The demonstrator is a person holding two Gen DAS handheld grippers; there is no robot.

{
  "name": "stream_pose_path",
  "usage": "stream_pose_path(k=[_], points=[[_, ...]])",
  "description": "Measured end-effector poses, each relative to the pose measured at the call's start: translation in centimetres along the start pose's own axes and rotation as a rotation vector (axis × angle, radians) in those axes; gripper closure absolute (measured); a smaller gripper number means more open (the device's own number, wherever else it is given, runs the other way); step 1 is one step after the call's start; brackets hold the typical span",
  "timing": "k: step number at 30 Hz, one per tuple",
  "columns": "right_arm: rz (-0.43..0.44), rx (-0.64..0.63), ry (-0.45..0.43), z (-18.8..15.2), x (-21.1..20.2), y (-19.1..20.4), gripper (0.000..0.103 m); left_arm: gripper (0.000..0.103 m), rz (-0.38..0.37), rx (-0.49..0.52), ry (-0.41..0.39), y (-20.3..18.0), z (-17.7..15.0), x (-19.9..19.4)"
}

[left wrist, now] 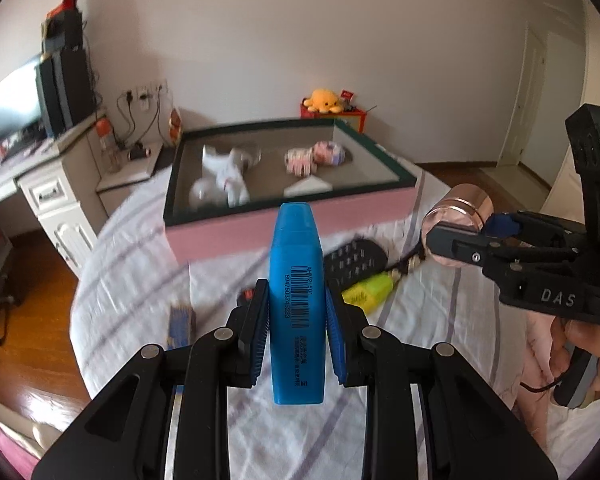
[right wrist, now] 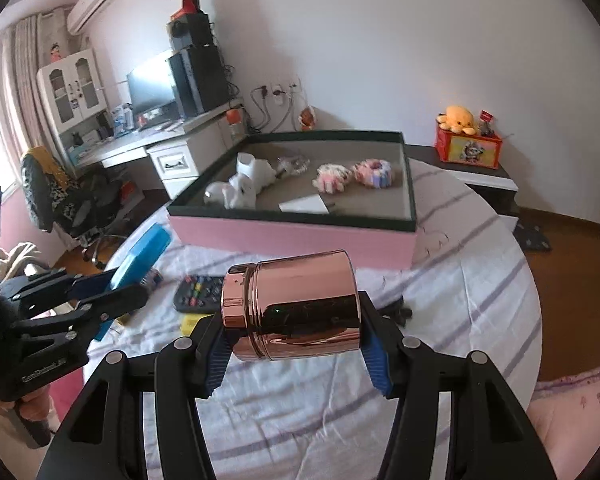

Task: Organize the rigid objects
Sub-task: 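Lower the highlighter into the pink box and open the left tool while the right tool releases the cup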

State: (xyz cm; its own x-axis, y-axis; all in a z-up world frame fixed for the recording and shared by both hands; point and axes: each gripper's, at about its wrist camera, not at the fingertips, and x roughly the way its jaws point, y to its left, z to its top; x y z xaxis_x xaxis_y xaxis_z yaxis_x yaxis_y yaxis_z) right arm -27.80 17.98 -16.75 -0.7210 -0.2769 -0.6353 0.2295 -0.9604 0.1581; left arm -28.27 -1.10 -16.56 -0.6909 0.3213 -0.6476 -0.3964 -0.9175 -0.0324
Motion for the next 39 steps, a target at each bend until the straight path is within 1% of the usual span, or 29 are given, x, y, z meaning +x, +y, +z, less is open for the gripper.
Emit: stream_pose_path(k=[4, 6, 10, 14, 17, 20, 22, 24, 26, 30, 33, 35, 37, 39], points=[[0.008, -0.035, -0.012, 2.2, 0.1, 0.0, 0.045, 0.077, -0.024, 0.037, -0.019, -0.1, 3.0, 0.6], [0.012, -0.049, -0.010, 3.6, 0.5, -0.2, 0.045, 0.077, -0.023, 0.051, -0.022, 0.0, 4.9, 1.4], [-0.018, -0.077, 0.006, 6.7, 2.3, -1.2, 0.045, 0.077, -0.032, 0.067, -0.017, 0.9, 8.4, 3.5], [-0.024, -0.084, 0.044, 9.9, 5.3, -2.5, 0.045, 0.077, -0.053, 0.058, 0.023, 2.7, 11.9, 7.4], [-0.021, -0.083, 0.076, 12.1, 7.9, -3.4, 0.046, 0.077, -0.037, 0.077, 0.072, 3.9, 13.7, 10.8], [-0.029, -0.084, 0.131, 14.0, 11.3, -4.1, 0.046, 0.077, -0.052, 0.050, 0.119, 5.7, 14.9, 13.9], [-0.030, -0.084, 0.168, 15.1, 13.6, -4.5, 0.046, 0.076, -0.043, 0.040, 0.152, 6.9, 15.4, 15.8], [-0.038, -0.082, 0.207, 15.8, 15.9, -4.6, 0.045, 0.077, -0.011, 0.032, 0.182, 8.2, 16.0, 17.8], [-0.027, -0.071, 0.232, 16.4, 17.7, -4.7, 0.046, 0.077, 0.010, 0.024, 0.210, 9.4, 16.4, 19.5], [-0.021, -0.077, 0.273, 17.4, 20.7, -4.4, 0.045, 0.077, 0.035, 0.027, 0.232, 10.7, 17.0, 21.4], [-0.015, -0.077, 0.290, 17.9, 22.1, -3.9, 0.045, 0.076, 0.042, 0.028, 0.249, 11.3, 17.2, 22.5], [-0.020, -0.059, 0.298, 18.2, 22.9, -4.1, 0.045, 0.076, 0.072, 0.036, 0.263, 11.9, 17.2, 23.2], [-0.021, -0.038, 0.307, 18.3, 23.5, -4.3, 0.045, 0.076, 0.073, 0.028, 0.270, 12.5, 17.2, 23.5], [-0.024, -0.033, 0.320, 18.3, 24.2, -4.5, 0.045, 0.076, 0.091, 0.030, 0.272, 13.0, 17.0, 23.7]])
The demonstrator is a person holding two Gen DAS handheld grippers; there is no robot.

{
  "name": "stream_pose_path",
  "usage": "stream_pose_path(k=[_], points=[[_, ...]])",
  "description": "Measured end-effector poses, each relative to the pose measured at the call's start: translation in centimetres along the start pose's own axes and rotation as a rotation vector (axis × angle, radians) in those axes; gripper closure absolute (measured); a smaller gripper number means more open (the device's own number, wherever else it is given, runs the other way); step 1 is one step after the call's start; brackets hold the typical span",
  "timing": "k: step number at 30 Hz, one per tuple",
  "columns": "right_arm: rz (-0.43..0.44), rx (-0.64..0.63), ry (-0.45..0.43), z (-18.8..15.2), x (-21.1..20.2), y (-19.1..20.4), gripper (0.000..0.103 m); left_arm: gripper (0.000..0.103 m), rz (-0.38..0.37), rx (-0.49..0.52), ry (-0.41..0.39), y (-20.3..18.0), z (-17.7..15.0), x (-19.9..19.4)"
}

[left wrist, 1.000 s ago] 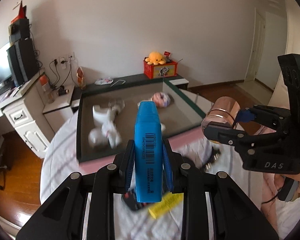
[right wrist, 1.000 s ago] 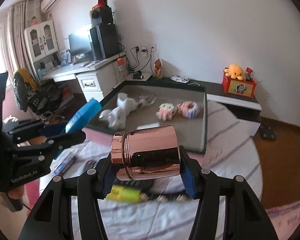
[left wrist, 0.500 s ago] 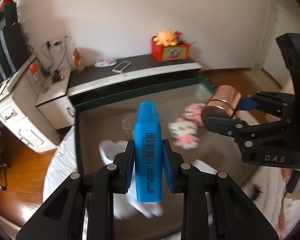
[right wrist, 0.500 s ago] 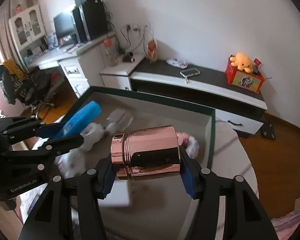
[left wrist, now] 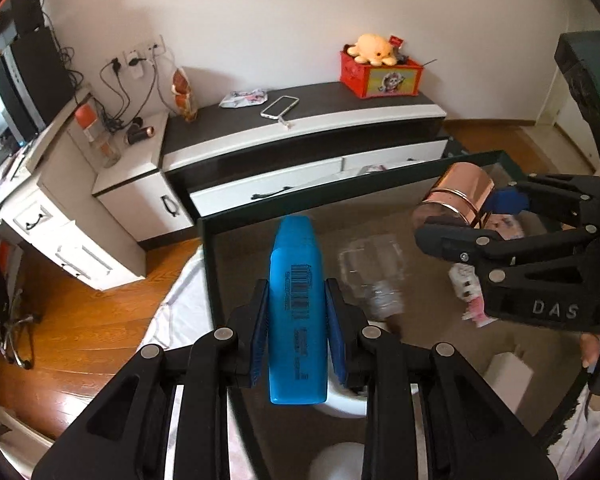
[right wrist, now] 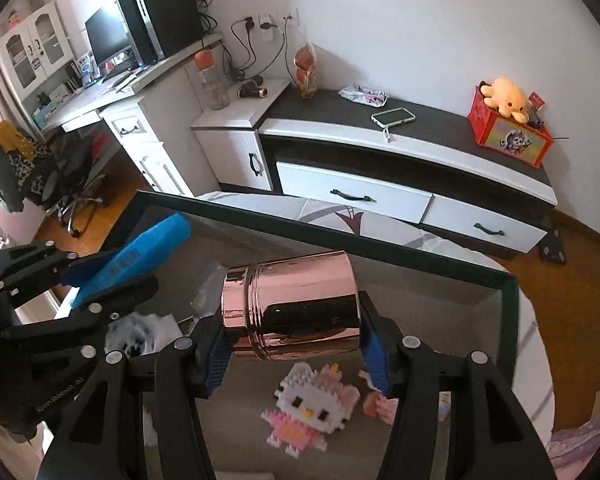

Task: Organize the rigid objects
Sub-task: 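Lower the highlighter into the pink box and open the left tool while the right tool releases the cup, then withdraw both open tools from the pink box back over the bed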

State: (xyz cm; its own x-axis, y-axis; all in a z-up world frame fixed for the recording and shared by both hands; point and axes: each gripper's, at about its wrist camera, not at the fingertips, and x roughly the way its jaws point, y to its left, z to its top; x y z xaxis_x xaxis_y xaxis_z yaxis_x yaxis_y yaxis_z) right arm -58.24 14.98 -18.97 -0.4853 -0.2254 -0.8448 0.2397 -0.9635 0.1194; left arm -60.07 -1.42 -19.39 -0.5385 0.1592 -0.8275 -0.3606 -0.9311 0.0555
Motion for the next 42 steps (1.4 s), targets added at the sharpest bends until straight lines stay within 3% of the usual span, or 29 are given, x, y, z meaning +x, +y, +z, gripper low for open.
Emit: stream_pose_path(k=[13, 21, 24, 26, 36, 42], points=[[0.009, 0.114, 0.015, -0.1, 1.9, -1.7, 0.045, 0.073, 0.047, 0.021, 0.011, -0.6, -0.4, 1.3], [-0.020, 0.100, 0.014, 0.0, 0.9, -0.7, 0.044, 0.031, 0.008, 0.026, -0.016, -1.5, -0.9, -0.3], [-0.023, 0.095, -0.008, -0.2, -0.2, -0.2, 0.038, 0.029, 0.020, 0.026, -0.031, -1.7, -1.2, -1.2], [-0.027, 0.074, -0.005, -0.6, -0.7, 0.2, 0.025, 0.028, 0.015, 0.026, -0.049, -2.0, -1.4, -2.2], [-0.061, 0.049, -0.043, -4.3, -4.9, 1.5, 0.024, 0.010, 0.019, 0.051, -0.119, -3.8, -4.1, -7.6], [-0.083, 0.038, -0.089, -7.1, -8.1, 2.9, 0.023, 0.009, 0.013, 0.047, -0.136, -5.1, -6.9, -10.6]])
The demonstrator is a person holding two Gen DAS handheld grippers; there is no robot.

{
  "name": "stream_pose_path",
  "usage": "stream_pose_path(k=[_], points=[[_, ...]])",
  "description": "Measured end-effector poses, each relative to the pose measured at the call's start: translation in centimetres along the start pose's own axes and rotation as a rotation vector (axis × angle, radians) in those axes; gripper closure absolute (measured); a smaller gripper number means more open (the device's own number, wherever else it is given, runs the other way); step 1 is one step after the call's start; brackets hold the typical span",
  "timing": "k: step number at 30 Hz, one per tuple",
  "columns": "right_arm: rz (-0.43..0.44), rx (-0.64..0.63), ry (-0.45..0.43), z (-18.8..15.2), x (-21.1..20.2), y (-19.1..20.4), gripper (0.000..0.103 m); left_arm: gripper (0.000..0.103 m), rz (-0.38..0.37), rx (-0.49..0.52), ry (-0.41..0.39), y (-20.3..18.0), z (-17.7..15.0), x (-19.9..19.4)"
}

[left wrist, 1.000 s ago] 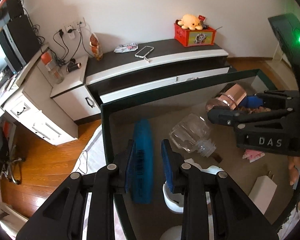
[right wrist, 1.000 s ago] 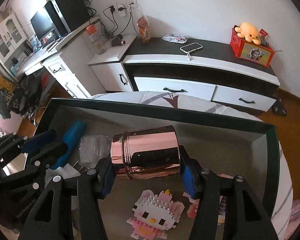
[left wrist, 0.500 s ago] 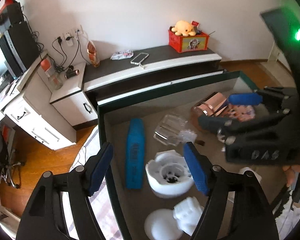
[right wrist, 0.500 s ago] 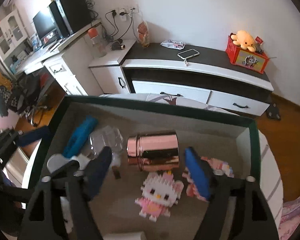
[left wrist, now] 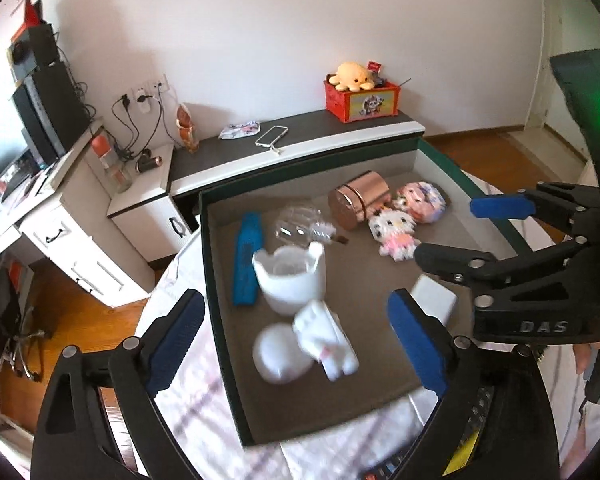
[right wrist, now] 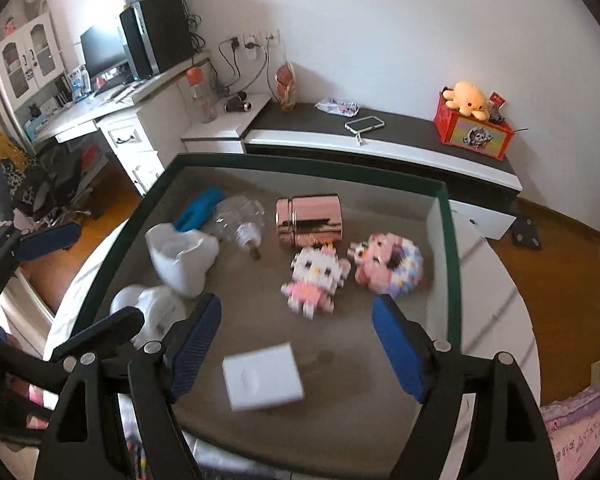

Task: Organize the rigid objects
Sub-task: 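Withdraw both open tools from the pink box back over the bed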

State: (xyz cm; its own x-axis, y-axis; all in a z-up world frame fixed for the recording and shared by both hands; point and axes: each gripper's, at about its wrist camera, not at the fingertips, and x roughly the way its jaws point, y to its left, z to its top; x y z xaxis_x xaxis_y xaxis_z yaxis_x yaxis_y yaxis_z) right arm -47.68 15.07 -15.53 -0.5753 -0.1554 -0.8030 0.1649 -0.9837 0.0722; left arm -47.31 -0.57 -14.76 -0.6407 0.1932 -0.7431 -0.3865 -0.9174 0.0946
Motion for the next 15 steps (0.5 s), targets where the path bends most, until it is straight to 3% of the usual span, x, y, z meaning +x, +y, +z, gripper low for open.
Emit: stream_pose_path(k=[5, 9, 12, 15], points=[[0.021, -0.024, -0.024, -2.9, -3.3, 0.8, 0.022, 0.002, 0.013, -0.007, -0.041, -0.8, -2.8, -3.3], [0.023, -0.038, -0.075, -5.2, -6.1, 1.8, 0.022, 0.002, 0.011, -0.025, -0.064, -1.7, -5.0, -5.7], [0.088, -0.027, -0.100, -7.1, -8.0, 2.4, 0.019, 0.002, 0.013, -0.048, -0.097, -2.5, -6.7, -7.6], [0.098, -0.030, -0.143, -9.3, -9.8, 3.0, 0.018, 0.002, 0.002, -0.073, -0.121, -3.4, -8.5, -9.5]])
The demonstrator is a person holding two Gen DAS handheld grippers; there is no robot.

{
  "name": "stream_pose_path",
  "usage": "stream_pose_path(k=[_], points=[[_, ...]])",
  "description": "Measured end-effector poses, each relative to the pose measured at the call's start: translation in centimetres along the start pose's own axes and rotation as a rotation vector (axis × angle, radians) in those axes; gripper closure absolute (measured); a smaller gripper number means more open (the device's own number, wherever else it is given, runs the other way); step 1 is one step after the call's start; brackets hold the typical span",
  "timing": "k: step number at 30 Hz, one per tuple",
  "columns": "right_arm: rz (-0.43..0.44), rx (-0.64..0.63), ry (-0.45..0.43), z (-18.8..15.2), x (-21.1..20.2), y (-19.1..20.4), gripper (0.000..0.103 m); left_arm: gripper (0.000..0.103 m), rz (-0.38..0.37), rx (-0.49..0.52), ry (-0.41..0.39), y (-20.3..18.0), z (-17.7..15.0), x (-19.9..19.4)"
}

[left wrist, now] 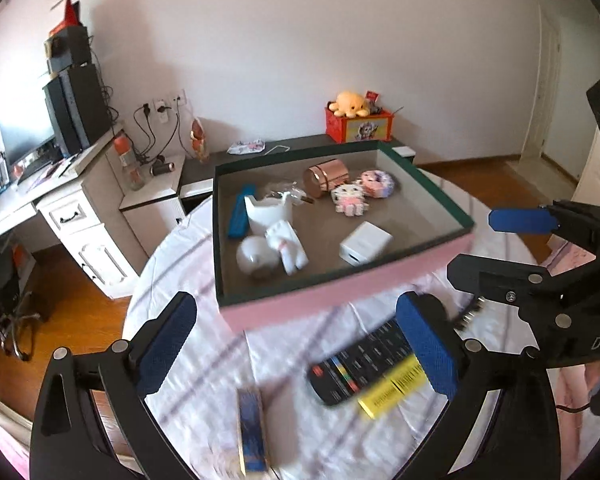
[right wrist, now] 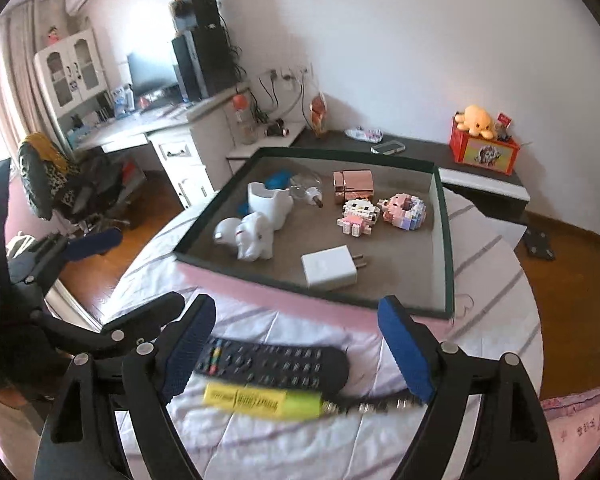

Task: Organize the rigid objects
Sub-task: 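Withdraw both open tools from the pink box back over the bed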

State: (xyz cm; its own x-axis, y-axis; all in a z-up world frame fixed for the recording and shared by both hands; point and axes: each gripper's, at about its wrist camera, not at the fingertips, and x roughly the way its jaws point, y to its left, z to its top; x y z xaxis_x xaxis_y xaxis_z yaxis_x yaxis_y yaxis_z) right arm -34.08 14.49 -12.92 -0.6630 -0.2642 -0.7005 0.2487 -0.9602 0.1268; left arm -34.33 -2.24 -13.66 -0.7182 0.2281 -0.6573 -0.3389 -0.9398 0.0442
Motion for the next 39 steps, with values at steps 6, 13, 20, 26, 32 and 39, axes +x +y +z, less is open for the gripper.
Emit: stream_pose_path(k=[6, 13, 20, 26, 32, 39], points=[[-0.072, -0.021, -0.103, -3.7, -4.2, 0.9, 0.000, 0.000, 0.010, -0.105, -0.047, -0.2, -3.8, -3.6], [-0.118, 0.040, -0.101, -9.1, -6.0, -0.9, 0.000, 0.000, 0.059, -0.184, -0.036, 0.9, -9.3, -6.2], [-0.135, 0.066, -0.039, -12.3, -5.1, -2.1, 0.000, 0.000, 0.046, -0.208, 0.040, 1.8, -12.5, -5.0], [-0.135, 0.085, -0.002, -13.6, -4.1, -2.7, 0.000, 0.000, 0.063, -0.219, 0.067, 2.2, -13.2, -3.8], [-0.144, 0.110, 0.019, -13.8, -3.1, -3.7, 0.000, 0.000, 0.057, -0.242, 0.097, 3.0, -13.5, -2.3], [-0.147, 0.131, 0.046, -13.9, -1.7, -4.6, 0.000, 0.000, 0.067, -0.228, 0.105, 3.1, -13.3, -0.9]])
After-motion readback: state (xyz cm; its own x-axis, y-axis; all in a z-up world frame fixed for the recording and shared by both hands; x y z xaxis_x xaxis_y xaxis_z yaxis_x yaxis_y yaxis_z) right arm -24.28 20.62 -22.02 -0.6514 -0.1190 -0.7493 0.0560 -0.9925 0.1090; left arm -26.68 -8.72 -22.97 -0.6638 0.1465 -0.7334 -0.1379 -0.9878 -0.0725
